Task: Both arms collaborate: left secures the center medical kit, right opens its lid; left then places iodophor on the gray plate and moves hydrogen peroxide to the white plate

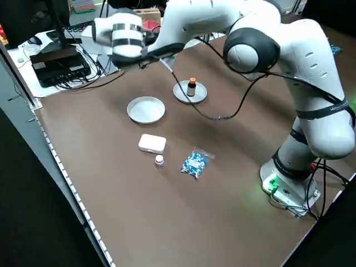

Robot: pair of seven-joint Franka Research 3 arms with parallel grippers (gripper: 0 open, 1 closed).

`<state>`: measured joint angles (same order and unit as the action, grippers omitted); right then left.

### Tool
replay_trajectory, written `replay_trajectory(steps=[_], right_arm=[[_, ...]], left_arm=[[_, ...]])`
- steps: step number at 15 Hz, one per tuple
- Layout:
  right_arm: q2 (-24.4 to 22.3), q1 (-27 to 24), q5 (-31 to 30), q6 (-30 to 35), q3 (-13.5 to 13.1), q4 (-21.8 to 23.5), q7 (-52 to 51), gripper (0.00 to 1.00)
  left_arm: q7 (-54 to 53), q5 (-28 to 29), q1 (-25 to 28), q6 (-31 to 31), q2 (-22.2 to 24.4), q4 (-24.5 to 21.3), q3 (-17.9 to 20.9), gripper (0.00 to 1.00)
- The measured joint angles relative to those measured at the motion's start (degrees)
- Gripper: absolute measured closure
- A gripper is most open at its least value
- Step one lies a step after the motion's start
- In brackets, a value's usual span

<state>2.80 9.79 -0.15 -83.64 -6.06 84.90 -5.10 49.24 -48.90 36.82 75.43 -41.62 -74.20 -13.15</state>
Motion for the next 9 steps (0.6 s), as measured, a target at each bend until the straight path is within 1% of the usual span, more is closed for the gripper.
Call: replay_trajectory(steps=[9], right_arm=[[0.0,0.1,0.0,-0.1,0.0,0.0,0.0,0.01]], left_arm=[[0.3,-0.7,8.9,-0.8,-6.7,0.0,0.5,0.67]])
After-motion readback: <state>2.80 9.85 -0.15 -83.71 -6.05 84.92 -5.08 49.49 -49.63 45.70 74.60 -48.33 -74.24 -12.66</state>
